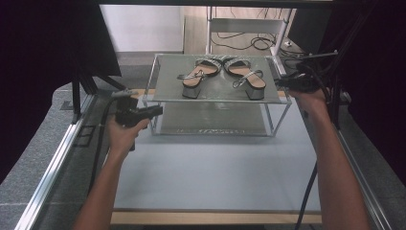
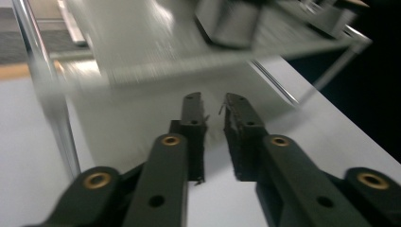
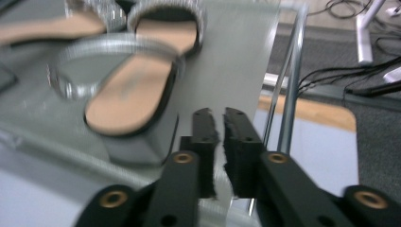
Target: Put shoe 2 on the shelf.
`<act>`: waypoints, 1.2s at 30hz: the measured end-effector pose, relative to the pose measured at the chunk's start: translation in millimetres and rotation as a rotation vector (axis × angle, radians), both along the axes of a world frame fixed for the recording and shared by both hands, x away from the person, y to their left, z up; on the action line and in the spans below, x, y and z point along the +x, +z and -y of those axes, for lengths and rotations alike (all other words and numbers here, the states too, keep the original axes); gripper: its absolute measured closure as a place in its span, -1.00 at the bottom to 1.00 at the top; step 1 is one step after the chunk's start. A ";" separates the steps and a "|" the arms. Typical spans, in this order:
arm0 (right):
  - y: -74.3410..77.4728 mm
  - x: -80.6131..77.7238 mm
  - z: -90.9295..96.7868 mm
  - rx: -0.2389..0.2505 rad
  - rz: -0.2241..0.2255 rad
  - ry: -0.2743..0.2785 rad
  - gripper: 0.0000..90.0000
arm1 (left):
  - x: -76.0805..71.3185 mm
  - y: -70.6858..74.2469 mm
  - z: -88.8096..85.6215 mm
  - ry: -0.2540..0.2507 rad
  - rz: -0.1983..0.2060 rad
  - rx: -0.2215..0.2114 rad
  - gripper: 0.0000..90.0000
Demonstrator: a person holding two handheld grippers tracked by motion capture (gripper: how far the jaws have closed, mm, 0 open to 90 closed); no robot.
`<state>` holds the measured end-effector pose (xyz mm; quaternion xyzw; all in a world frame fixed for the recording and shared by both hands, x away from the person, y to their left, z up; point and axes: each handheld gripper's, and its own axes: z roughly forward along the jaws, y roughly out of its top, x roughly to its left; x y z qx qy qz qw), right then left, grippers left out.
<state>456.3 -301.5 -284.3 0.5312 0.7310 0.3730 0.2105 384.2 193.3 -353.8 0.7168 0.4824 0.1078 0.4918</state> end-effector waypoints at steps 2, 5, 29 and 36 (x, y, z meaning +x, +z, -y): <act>-10.1 -2.2 -1.3 -0.009 -0.007 0.010 0.98 | 19.9 2.7 6.7 0.025 -0.020 0.009 0.84; -28.2 0.9 -9.9 -0.030 -0.028 0.026 0.99 | 43.1 2.9 16.8 0.052 -0.039 0.013 0.90; -52.7 4.7 -44.5 0.016 -0.012 0.077 1.00 | 88.5 2.4 85.3 0.000 -0.089 0.081 0.97; -55.1 4.1 -72.4 0.031 -0.008 0.141 1.00 | 87.1 3.3 112.7 -0.036 -0.094 0.078 0.97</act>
